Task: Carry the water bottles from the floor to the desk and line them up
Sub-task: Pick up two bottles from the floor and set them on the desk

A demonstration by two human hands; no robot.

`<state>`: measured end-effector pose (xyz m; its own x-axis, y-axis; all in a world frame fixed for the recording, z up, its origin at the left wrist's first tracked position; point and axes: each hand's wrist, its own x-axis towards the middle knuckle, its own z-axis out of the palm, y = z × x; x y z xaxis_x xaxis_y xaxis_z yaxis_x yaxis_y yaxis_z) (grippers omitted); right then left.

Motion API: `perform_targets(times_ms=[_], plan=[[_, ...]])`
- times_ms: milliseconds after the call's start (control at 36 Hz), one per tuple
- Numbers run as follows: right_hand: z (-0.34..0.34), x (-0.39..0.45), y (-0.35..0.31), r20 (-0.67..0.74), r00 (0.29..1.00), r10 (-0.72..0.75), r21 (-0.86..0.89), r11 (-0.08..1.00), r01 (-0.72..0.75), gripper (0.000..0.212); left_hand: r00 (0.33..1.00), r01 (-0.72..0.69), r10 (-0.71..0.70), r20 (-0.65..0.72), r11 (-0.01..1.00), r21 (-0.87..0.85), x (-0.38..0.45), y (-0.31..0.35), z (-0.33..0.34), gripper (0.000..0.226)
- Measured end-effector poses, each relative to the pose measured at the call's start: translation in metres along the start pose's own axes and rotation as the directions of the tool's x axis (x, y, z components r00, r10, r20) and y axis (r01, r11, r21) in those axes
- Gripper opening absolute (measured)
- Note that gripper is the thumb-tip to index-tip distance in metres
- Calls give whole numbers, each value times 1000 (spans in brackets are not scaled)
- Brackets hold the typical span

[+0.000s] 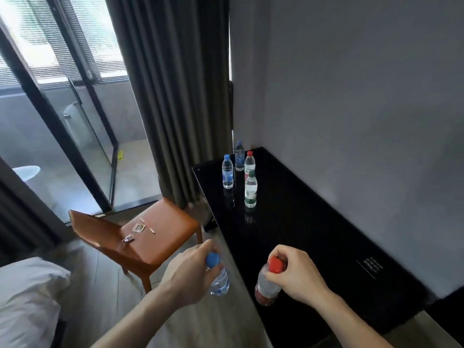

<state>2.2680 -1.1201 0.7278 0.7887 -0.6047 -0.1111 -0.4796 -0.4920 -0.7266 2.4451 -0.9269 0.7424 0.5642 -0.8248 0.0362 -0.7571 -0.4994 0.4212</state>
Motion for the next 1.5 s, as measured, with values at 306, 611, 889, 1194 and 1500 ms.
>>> perform_targets(times_ms=[306, 611, 889, 1194, 1500], plan=[[4, 124, -10, -28, 995, 91, -42, 995, -92, 19, 998, -30, 30, 62, 1000, 5, 134, -53, 4, 22], [37, 215, -12, -140, 929, 341, -22, 937, -348, 17, 944, -201, 229, 235, 970, -137, 268, -111, 21, 18], [50, 248, -34, -261, 808, 528, 103, 847, -521, 19, 815, -378, 423, 396, 906, -189, 359, -130, 28, 18], [18, 260, -10, -295, 701, 649, 176, 758, -628, 18, 623, -563, 565, 541, 804, -191, 436, -70, 57, 20], [-9, 295, 24, -364, 637, 680, 173, 721, -671, 17, 572, -676, 608, 551, 730, -104, 507, -10, 76, 24]])
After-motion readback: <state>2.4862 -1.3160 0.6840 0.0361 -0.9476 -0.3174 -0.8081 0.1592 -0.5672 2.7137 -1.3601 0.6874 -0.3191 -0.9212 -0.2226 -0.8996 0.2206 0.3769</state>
